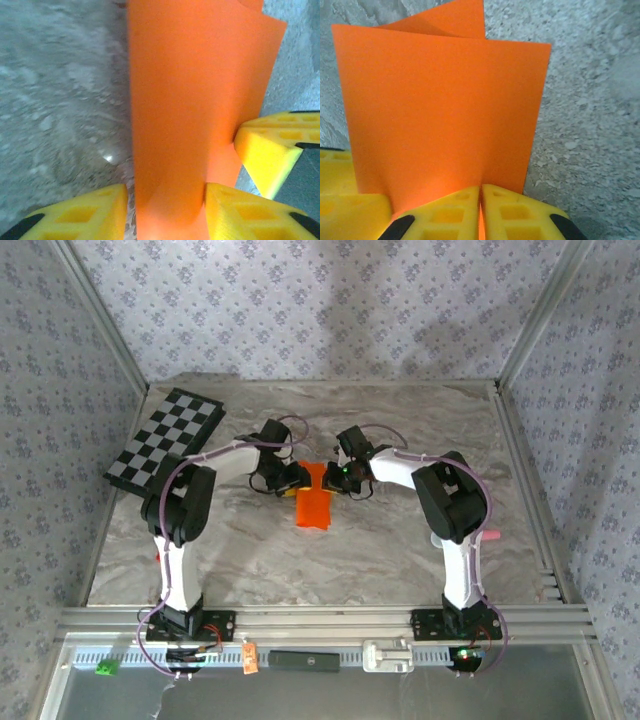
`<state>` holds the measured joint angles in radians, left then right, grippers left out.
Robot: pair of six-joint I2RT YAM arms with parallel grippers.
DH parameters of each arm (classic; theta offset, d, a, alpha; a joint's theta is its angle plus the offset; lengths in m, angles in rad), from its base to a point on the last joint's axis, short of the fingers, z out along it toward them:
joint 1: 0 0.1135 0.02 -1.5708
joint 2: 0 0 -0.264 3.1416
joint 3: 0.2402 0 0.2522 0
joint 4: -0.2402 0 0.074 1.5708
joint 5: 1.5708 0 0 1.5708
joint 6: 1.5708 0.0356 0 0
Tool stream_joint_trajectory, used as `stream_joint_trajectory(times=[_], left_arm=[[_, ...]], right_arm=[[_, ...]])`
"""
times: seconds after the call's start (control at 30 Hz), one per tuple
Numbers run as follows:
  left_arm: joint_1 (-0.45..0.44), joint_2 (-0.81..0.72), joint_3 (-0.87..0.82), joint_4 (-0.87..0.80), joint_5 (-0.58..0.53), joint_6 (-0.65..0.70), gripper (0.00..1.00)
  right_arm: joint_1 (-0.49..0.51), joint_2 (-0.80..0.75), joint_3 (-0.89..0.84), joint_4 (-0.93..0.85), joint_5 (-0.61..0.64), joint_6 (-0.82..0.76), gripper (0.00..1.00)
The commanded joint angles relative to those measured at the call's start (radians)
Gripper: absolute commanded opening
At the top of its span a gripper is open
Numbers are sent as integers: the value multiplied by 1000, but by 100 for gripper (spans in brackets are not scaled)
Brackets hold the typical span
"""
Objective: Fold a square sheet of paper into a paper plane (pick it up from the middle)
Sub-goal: First fold in half a square sheet of paper at the center of the table, then hold the square sheet of paper at the center of the table.
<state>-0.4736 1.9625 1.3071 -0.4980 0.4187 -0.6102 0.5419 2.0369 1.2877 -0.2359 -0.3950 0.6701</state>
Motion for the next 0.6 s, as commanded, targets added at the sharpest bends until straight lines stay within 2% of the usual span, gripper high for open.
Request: stream_joint_trajectory(times=[0.0,0.07,0.23,0.57], left_arm=[[-17,-60,-26,-58,-66,-25,51],[-34,-63,-31,-65,-75,-26,55],[-66,-36,-19,-84,-119,-22,55],[-79,17,-28,-74,-193,-78,42]], right_arm=[[6,45,-9,-48,42,44,12],[6,42,-7,-42,36,50,12],[3,22,-9,-12,13,61,15],[-37,-90,-35,91,-43,106,22]])
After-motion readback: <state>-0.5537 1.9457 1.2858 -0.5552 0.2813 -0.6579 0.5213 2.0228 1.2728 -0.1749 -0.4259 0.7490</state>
